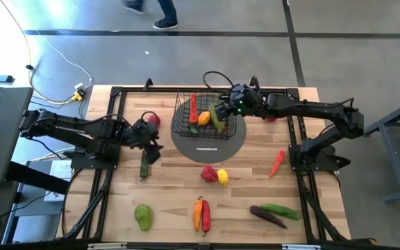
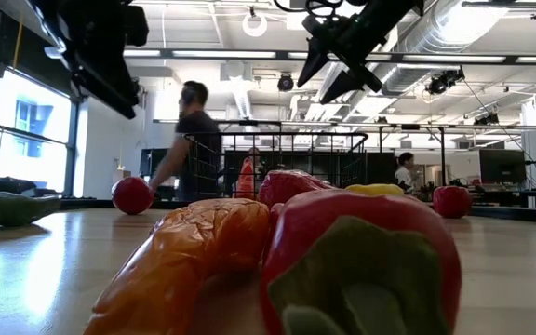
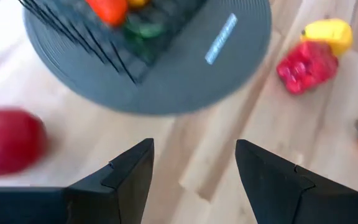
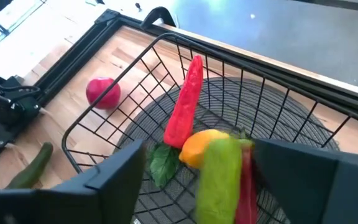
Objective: Build produce basket
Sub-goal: Put the dark green pepper into the wire basket
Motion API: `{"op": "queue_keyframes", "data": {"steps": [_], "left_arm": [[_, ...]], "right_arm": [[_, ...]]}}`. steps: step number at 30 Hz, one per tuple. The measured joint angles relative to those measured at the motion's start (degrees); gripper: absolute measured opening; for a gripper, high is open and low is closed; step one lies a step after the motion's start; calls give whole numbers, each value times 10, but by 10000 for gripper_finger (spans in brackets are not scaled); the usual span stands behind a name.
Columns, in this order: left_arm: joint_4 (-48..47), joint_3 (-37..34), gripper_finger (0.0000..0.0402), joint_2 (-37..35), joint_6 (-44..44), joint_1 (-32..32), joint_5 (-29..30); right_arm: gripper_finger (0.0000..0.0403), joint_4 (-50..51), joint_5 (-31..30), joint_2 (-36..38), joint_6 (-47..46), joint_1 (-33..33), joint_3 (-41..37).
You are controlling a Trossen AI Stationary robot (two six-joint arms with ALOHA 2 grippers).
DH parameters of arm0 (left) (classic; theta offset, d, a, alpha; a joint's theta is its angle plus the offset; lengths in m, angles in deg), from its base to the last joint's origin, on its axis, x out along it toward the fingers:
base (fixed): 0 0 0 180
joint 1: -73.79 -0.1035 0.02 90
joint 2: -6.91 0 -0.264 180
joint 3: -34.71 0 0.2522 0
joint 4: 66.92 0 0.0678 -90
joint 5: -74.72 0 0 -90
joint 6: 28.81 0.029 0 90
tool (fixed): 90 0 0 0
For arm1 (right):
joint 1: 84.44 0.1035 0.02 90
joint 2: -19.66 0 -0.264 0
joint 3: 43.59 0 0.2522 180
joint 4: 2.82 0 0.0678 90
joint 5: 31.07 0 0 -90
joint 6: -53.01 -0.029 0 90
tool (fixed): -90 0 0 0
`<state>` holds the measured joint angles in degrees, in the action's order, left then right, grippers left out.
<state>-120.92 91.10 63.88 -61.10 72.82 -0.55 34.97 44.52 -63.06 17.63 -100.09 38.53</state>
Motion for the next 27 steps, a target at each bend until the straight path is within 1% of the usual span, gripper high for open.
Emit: {"op": "queue_keyframes", "data": {"steps": [3, 7, 18, 27], "left_arm": [[-23, 0, 216, 0, -44, 22, -10], [-53, 0, 216, 0, -129, 50, -11], [-153, 0, 212, 0, -371, 96, -12], [-158, -4, 202, 8, -530, 120, -8]], "right_arm": [[316, 0, 0, 0, -18, 1, 0], [333, -2, 1, 0, -50, 1, 0], [336, -4, 11, 0, -52, 21, 0], [336, -4, 18, 0, -80, 22, 0]]}}
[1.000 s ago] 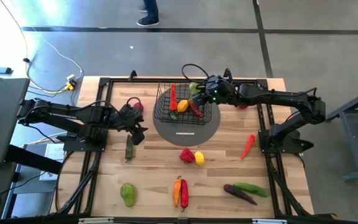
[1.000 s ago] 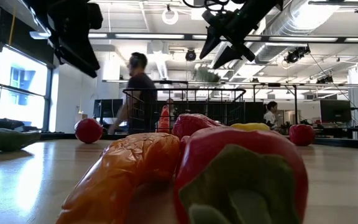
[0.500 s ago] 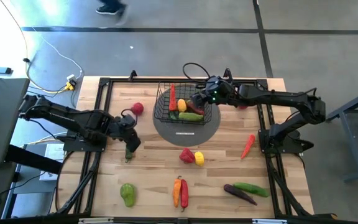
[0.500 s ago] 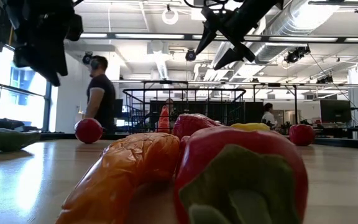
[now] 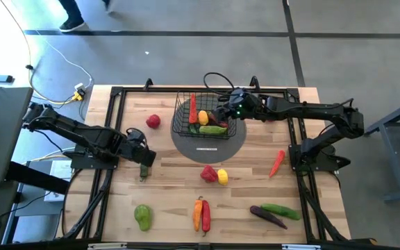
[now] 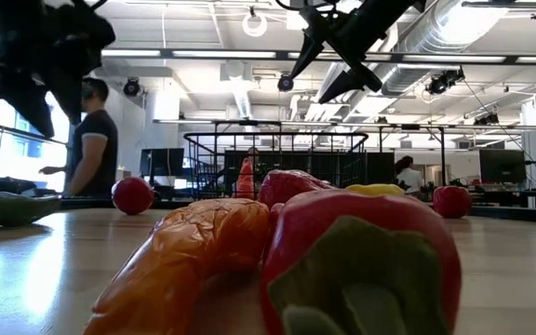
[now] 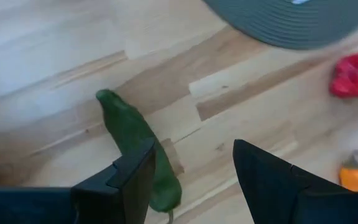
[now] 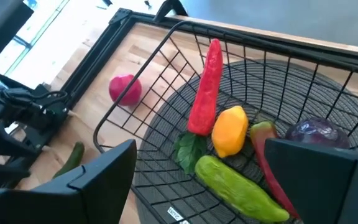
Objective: Build produce basket
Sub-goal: Put the dark green pepper into the wire basket
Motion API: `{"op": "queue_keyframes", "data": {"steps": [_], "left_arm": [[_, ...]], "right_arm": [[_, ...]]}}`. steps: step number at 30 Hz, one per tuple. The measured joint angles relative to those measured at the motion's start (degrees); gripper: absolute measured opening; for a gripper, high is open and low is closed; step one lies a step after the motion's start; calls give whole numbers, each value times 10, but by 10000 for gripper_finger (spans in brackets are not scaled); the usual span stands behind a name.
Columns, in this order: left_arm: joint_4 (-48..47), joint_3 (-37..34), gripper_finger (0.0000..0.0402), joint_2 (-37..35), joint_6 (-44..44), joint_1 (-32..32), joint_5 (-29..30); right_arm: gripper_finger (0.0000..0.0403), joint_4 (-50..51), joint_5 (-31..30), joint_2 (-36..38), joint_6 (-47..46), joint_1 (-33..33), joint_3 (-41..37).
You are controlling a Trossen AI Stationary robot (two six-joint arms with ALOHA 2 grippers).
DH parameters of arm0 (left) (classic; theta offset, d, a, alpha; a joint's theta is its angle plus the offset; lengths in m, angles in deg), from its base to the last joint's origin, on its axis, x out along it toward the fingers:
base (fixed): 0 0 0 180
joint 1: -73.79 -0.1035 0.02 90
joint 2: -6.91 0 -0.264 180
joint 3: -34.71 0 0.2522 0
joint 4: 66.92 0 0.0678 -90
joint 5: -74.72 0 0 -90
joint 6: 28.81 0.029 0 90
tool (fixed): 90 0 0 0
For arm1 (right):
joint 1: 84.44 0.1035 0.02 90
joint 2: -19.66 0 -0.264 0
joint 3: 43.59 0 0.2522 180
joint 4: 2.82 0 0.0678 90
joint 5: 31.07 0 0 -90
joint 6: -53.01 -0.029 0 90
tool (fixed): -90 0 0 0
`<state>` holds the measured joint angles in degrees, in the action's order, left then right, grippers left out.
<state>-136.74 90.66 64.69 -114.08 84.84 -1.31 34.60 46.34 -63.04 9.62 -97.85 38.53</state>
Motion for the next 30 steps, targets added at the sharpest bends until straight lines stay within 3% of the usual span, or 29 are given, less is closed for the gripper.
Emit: {"op": "queue_keyframes", "data": {"steps": [10, 30], "left_arm": [[-5, -41, 201, 40, -102, 19, -14], [50, -40, 201, 209, -118, 18, -43]], "right_arm": [[336, 0, 33, 0, 39, 0, 0], [336, 1, 33, 0, 62, 0, 0]]}}
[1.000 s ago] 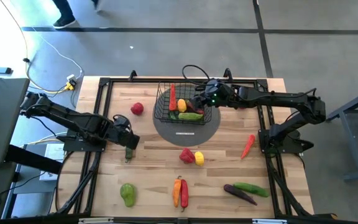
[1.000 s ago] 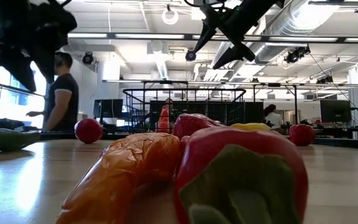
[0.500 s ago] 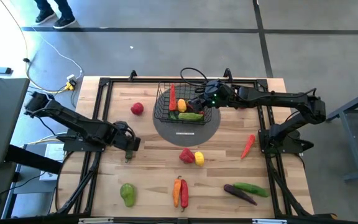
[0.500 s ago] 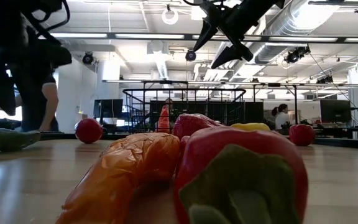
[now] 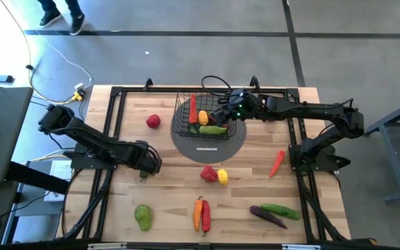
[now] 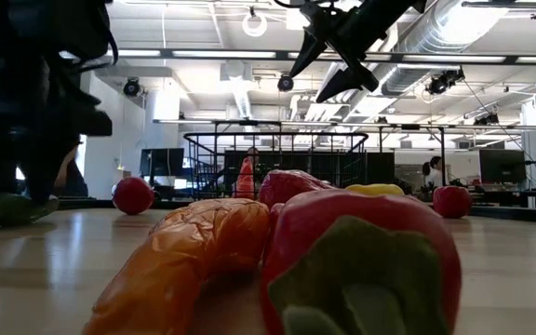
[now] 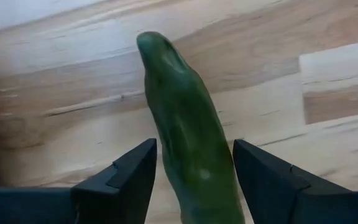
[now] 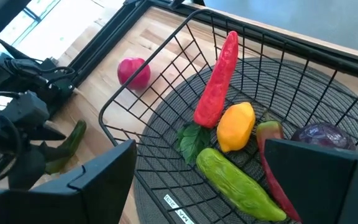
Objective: Build produce basket
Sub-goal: Put the dark green pepper into the wire basket
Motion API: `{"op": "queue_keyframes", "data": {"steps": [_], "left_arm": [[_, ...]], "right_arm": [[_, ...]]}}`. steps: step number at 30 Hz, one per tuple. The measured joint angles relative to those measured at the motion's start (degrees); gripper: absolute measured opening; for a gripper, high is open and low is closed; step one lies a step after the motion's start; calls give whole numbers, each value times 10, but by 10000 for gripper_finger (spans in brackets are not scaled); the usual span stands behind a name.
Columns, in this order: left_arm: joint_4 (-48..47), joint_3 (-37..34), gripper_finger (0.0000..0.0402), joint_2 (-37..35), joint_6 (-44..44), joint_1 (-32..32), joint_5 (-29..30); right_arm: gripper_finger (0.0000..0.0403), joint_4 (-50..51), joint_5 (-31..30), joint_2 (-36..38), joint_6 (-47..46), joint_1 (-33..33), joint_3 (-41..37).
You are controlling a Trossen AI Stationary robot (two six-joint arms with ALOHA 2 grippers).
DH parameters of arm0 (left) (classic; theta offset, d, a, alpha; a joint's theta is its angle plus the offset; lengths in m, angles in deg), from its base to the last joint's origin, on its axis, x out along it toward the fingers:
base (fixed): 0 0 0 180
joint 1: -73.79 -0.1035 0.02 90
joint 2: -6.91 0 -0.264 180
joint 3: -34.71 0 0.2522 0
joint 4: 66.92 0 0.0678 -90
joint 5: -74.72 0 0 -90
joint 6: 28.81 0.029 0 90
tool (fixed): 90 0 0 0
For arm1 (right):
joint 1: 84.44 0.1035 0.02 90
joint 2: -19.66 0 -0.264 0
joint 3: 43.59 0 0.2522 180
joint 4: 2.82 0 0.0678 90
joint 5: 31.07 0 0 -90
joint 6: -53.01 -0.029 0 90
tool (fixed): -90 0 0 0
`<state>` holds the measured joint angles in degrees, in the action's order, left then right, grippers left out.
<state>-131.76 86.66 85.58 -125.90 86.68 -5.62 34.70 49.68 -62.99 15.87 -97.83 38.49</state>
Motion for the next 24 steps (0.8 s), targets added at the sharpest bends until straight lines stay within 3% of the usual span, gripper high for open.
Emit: {"op": "queue_keyframes", "data": {"steps": [10, 20, 24], "left_arm": [[2, 2, 191, 66, 20, -1, -27], [11, 0, 85, 44, 82, -1, -20], [13, 0, 78, 20, 106, -1, -4]], "right_arm": [[336, 2, 10, 0, 9, 0, 0], [336, 4, 13, 0, 16, 13, 0], [336, 3, 13, 0, 27, 28, 0]]}}
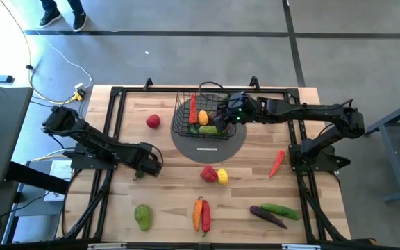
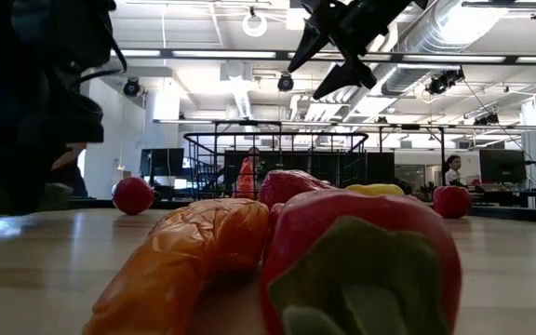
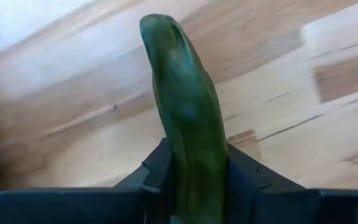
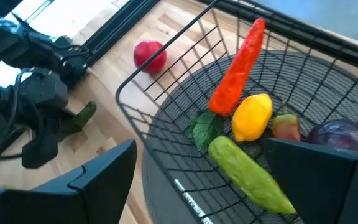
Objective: Build produce basket
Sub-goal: Put the dark green pepper into the wire basket
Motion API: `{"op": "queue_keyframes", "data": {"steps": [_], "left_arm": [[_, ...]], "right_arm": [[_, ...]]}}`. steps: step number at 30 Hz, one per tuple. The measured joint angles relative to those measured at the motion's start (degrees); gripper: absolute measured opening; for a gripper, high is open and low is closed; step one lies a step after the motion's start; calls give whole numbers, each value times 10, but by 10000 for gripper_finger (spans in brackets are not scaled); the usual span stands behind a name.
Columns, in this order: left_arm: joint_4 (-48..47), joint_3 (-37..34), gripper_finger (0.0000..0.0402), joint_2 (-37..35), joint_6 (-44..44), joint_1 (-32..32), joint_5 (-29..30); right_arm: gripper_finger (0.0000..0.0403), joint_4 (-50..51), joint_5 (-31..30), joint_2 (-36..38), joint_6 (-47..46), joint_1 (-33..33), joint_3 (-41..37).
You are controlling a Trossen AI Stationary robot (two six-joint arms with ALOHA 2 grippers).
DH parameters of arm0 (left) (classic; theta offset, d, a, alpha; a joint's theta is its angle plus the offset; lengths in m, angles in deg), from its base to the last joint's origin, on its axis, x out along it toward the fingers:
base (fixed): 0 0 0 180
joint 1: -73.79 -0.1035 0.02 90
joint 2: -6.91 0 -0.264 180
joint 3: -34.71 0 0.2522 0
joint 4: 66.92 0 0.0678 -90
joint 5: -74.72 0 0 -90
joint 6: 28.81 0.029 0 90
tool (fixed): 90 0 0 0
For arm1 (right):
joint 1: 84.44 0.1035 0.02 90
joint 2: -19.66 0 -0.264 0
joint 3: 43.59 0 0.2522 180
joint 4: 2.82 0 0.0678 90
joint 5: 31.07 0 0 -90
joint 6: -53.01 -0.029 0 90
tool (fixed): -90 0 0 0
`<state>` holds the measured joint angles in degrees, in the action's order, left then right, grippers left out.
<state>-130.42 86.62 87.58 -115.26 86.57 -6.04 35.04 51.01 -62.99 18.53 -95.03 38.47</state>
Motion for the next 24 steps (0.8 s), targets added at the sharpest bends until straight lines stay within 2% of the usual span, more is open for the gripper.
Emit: {"op": "queue_keyframes", "data": {"steps": [7, 12, 17, 24], "left_arm": [[-1, 24, 79, -67, 49, 0, 81], [-2, 56, 79, -119, 114, -14, 142], [2, 91, 79, -160, 206, -45, 190], [25, 136, 79, -185, 370, -109, 208]], "right_arm": [[336, 0, 0, 0, 0, 34, 0], [336, 0, 0, 0, -6, 60, 0], [336, 3, 0, 0, -37, 83, 0], [336, 15, 0, 0, -62, 117, 0]]}}
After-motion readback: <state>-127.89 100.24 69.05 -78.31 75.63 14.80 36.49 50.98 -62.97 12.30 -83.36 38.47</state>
